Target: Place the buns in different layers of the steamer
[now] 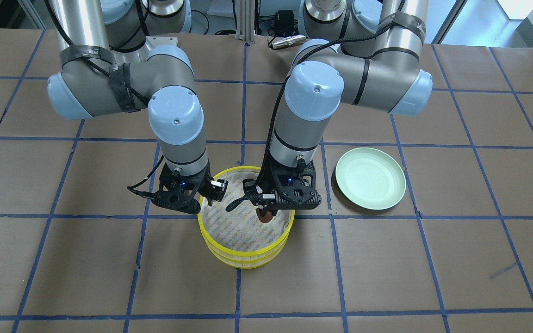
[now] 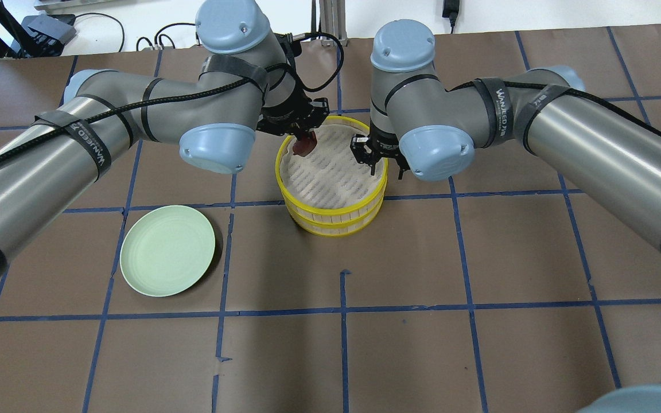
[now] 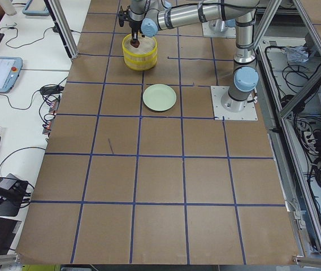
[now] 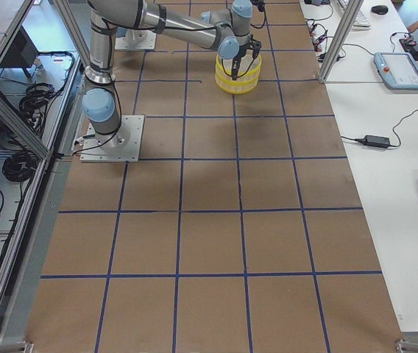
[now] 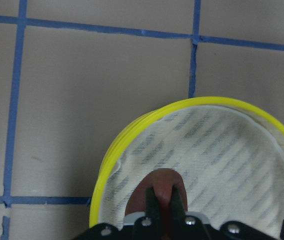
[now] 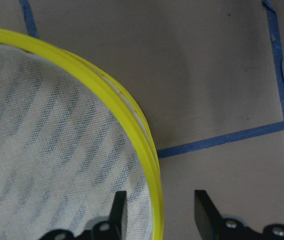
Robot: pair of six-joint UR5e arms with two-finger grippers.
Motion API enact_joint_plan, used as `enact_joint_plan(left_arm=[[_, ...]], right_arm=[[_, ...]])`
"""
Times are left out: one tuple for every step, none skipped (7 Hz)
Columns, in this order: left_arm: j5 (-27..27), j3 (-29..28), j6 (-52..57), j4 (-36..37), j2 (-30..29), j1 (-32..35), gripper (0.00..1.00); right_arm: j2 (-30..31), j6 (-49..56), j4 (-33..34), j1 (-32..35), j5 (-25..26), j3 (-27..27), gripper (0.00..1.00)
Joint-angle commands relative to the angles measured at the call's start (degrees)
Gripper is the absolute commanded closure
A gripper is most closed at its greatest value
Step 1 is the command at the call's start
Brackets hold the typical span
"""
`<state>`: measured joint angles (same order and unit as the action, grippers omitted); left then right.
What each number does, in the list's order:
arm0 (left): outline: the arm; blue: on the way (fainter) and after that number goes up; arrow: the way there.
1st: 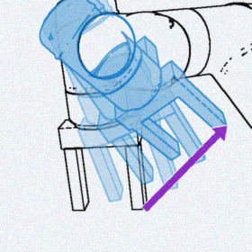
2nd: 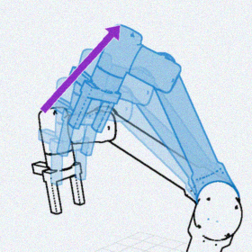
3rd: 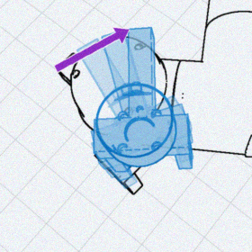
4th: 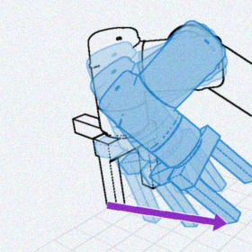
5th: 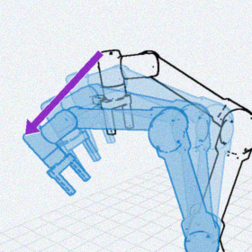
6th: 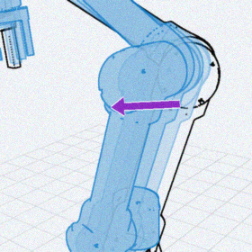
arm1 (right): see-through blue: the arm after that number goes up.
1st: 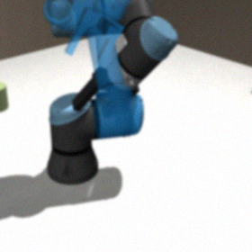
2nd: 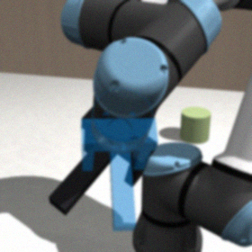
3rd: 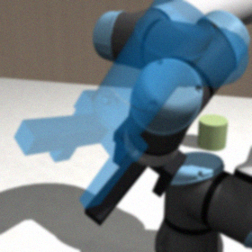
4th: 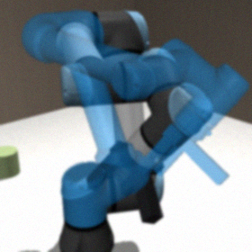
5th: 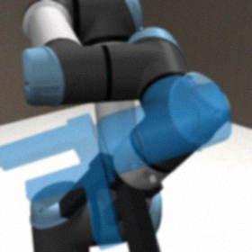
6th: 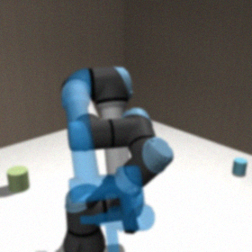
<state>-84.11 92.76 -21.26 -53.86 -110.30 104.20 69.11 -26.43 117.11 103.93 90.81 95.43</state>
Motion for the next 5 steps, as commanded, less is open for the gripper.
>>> enact_joint_plan(left_arm=[[0.61,-0.03,-2.29,-0.28,-0.18,0.22,0.00],[0.44,0.06,-2.21,-0.37,0.43,0.22,0.00],[0.44,0.06,-2.12,-0.72,1.05,0.22,0.00],[0.35,0.06,-2.21,-0.90,1.14,0.22,0.00],[0.18,-0.20,-1.25,-1.77,2.36,-0.04,0.00]], right_arm=[[3.98,6.26,-6.14,-4.67,0.33,0.19,0.32],[7.49,11.96,-11.33,-9.40,0.33,-0.07,0.31],[10.83,15.24,-13.82,-12.75,-0.28,-0.33,0.26],[12.78,15.45,-14.97,-14.27,-0.54,-1.12,0.21],[14.45,15.45,-19.68,-14.46,-0.63,-4.95,0.18]])
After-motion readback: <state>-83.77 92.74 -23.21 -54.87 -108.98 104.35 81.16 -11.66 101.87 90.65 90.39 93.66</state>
